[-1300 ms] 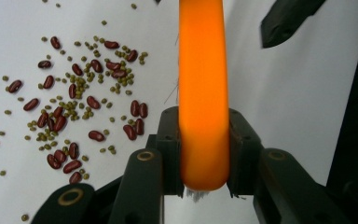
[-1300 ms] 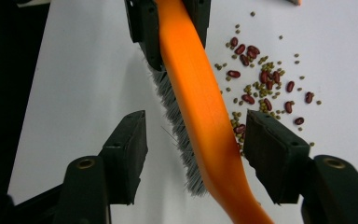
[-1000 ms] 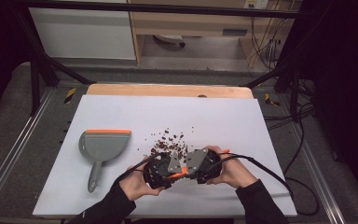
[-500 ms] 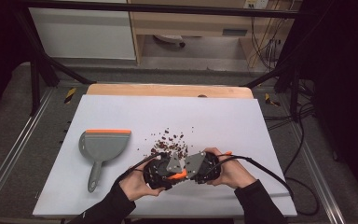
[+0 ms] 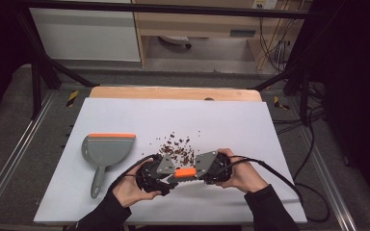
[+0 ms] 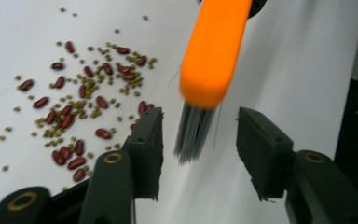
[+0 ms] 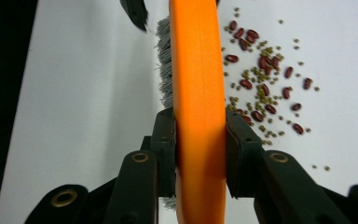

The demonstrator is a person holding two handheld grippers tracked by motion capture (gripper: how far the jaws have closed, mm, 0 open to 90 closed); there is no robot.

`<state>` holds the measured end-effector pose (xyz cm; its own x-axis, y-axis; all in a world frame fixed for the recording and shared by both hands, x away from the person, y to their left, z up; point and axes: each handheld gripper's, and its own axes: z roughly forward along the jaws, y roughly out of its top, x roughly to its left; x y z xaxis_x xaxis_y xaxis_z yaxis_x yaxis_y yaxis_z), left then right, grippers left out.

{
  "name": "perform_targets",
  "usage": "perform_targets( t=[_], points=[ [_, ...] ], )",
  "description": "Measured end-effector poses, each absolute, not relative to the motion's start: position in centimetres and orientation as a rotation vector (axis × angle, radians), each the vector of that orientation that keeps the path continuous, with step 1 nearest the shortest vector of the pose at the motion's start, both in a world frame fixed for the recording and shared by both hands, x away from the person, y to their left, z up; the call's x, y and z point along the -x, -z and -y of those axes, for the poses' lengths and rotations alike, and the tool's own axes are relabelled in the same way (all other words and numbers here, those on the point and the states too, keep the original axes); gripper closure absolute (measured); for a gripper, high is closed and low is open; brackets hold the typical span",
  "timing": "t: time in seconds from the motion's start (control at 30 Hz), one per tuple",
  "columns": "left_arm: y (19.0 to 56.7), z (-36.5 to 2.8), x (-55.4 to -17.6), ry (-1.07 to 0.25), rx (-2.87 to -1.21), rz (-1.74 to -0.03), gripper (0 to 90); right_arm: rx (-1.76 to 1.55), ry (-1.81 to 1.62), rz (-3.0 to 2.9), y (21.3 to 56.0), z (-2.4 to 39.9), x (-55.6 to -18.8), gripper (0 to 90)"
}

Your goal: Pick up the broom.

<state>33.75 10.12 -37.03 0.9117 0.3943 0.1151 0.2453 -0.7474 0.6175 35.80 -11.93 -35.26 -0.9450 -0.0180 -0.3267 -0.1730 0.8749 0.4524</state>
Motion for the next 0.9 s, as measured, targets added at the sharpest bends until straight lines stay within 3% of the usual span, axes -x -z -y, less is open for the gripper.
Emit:
perform_targets(
  t=[0.57, 0.9],
  points=[
    [37.6, -17.2, -33.7, -0.451, -2.244, -0.765, 9.6, -0.114, -0.725, -2.645, 35.5, 15.3, -37.3, 68.7],
    [38.2, -20.8, -33.5, -0.497, -2.153, -0.862, 6.3, -0.243, -0.720, -2.571, 34.9, 16.7, -38.3, 68.7]
  ],
)
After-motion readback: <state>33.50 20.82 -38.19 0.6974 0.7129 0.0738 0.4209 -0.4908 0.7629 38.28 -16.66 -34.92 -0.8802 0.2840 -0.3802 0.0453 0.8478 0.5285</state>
